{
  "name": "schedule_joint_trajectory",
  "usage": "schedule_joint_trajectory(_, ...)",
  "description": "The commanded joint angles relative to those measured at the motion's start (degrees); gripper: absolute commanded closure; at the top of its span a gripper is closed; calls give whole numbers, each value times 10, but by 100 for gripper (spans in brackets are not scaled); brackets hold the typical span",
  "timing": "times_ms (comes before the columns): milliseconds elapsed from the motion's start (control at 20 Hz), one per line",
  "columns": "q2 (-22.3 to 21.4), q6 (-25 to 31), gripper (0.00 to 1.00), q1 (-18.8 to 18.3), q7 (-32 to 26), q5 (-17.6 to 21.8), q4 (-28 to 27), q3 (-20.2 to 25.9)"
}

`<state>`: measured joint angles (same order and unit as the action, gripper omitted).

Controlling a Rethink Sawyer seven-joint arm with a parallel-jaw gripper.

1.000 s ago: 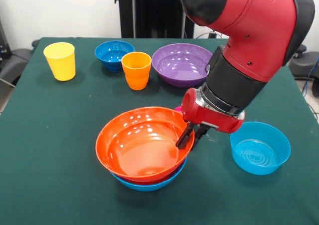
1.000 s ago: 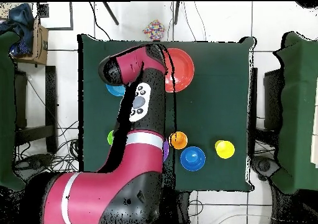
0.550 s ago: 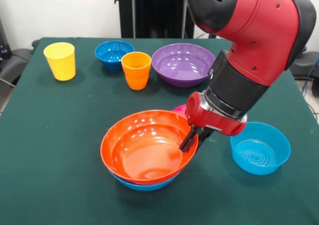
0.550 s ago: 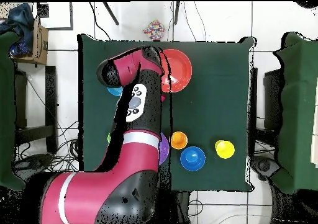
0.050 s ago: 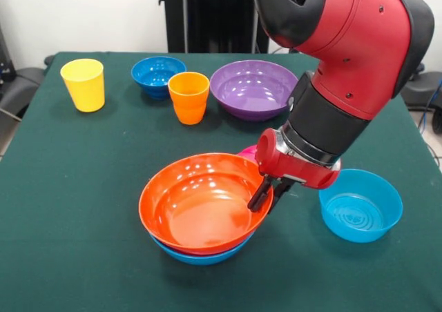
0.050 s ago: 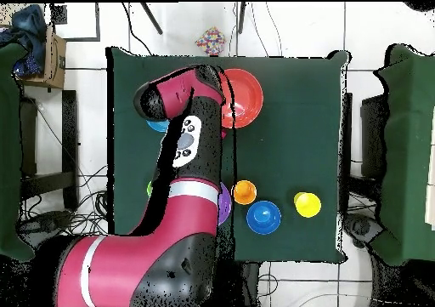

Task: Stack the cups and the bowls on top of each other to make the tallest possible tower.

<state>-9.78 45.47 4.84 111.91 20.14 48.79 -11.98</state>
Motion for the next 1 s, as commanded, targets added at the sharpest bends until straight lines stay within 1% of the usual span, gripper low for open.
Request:
schedule_joint_trajectory(50,-7,-27,100,-13,-4,11,61,37)
schedule_joint_trajectory(700,-18,-21,100,-18,-15,9,88,41)
schedule_joint_trajectory(1000,-21,-20,100,-19,-17,10,91,42)
